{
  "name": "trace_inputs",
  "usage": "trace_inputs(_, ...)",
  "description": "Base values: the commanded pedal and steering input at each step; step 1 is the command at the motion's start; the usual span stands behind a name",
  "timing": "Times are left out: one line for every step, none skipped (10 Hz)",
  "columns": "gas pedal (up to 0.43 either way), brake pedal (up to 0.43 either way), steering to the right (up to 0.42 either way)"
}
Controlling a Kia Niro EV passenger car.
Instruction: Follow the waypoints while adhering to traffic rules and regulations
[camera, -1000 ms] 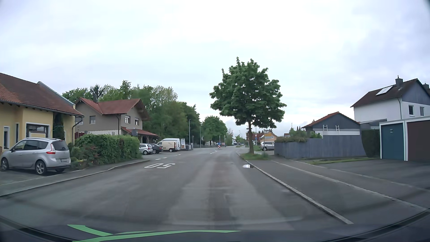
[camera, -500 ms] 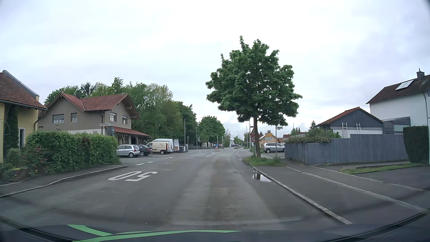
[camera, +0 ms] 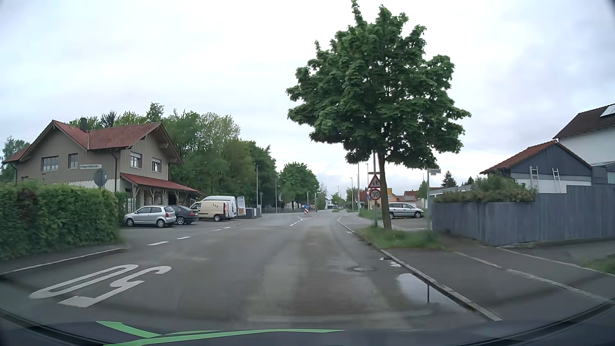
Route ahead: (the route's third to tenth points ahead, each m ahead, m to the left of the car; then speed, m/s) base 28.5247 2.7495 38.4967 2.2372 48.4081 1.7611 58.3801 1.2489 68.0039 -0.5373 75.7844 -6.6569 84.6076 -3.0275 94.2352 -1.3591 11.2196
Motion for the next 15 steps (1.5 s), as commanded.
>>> trace_inputs(0.13, 0.0, 0.003)
trace_inputs(0.13, 0.0, 0.002)
trace_inputs(0.118, 0.0, 0.003)
trace_inputs(0.11, 0.0, 0.005)
trace_inputs(0.11, 0.0, 0.008)
trace_inputs(0.11, 0.0, 0.011)
trace_inputs(0.098, 0.0, 0.012)
trace_inputs(0.047, 0.0, 0.012)
trace_inputs(0.0, 0.0, 0.012)
trace_inputs(0.0, 0.0, 0.012)
trace_inputs(0.0, 0.0, 0.011)
trace_inputs(0.0, 0.0, 0.011)
trace_inputs(0.0, 0.0, 0.01)
trace_inputs(0.0, 0.0, 0.01)
trace_inputs(0.0, 0.0, 0.011)
